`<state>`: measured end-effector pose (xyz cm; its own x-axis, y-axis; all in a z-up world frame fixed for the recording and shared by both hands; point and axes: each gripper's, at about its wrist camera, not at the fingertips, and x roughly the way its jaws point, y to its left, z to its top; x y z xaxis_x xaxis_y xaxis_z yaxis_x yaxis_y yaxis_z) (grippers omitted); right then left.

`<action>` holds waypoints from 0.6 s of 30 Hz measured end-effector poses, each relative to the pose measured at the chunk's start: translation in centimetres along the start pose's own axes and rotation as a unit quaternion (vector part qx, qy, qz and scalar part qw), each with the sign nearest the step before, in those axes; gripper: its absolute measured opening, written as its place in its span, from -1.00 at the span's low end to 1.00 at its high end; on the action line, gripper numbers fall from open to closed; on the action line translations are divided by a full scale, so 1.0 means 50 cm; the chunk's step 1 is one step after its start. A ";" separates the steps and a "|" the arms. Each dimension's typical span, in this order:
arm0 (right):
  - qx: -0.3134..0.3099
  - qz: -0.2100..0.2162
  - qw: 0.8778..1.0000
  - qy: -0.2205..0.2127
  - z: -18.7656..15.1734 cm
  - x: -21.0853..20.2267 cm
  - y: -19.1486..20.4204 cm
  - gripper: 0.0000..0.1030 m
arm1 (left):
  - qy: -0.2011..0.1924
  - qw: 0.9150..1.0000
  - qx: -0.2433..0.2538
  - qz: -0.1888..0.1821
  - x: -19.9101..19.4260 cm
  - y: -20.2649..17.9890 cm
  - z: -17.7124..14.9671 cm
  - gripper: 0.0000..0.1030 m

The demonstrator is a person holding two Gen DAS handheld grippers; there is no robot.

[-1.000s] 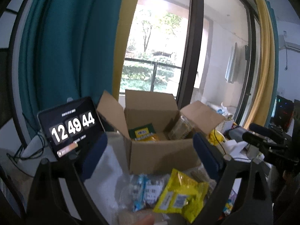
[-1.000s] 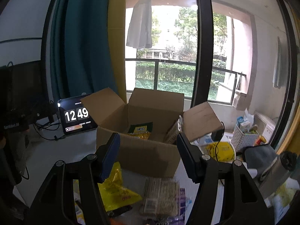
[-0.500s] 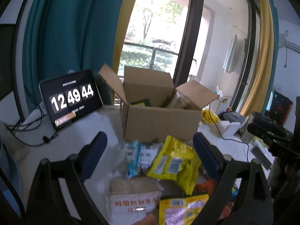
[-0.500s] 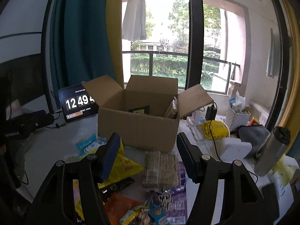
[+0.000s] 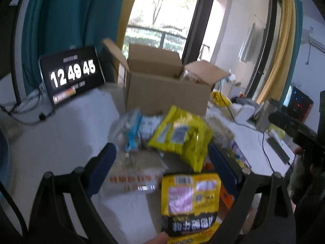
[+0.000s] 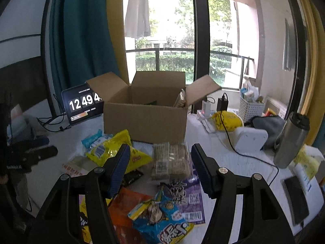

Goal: Organize snacks
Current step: 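Withdraw both tools from the box back over the snack pile, then grasp the yellow bag with black text with the left tool while the right tool grasps the blue snack bag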

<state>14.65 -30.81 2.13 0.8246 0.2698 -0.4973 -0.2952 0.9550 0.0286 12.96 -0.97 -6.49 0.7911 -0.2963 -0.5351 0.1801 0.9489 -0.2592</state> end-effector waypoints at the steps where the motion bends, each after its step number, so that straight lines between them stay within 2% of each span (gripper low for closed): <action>1: 0.001 -0.001 1.000 0.003 -0.007 -0.001 -0.001 0.27 | 0.009 1.000 -0.004 0.000 0.004 0.000 -0.011 0.82; 10: 0.010 -0.003 0.999 0.041 -0.075 -0.007 -0.009 0.27 | 0.069 0.997 -0.028 -0.011 0.029 0.004 -0.085 0.82; 18: 0.018 -0.005 0.998 0.054 -0.101 -0.010 -0.016 0.27 | 0.115 0.992 -0.025 -0.038 0.046 -0.016 -0.131 0.82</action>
<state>12.05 -32.34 -2.04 0.7706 0.2468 -0.5876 -0.2672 0.9621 0.0536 10.78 -3.11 -12.80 0.6206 -0.3900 -0.6802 0.2017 0.9178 -0.3421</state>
